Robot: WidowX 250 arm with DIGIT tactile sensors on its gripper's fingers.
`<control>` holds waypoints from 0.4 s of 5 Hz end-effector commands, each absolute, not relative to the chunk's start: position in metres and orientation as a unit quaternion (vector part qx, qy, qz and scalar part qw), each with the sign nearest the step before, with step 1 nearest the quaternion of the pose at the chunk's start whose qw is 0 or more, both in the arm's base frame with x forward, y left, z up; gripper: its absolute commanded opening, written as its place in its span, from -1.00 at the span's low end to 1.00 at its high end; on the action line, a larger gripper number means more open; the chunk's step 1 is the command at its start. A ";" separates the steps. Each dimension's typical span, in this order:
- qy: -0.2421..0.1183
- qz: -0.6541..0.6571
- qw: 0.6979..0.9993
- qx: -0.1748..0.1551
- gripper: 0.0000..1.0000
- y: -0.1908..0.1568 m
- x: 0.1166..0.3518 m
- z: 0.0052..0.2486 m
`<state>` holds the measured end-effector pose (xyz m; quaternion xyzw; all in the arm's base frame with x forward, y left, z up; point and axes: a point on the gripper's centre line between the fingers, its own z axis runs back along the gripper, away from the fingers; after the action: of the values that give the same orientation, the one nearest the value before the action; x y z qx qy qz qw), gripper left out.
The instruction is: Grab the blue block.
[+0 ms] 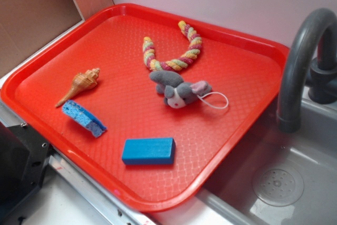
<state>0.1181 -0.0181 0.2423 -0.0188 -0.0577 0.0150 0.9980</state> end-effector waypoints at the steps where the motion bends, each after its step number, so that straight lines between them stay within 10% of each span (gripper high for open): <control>1: -0.058 0.015 0.998 -0.019 1.00 -0.018 0.118 0.242; 2: -0.074 -0.054 0.996 -0.024 1.00 -0.032 0.134 0.234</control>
<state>0.1307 -0.0316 0.2311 -0.0265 -0.0664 -0.0470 0.9963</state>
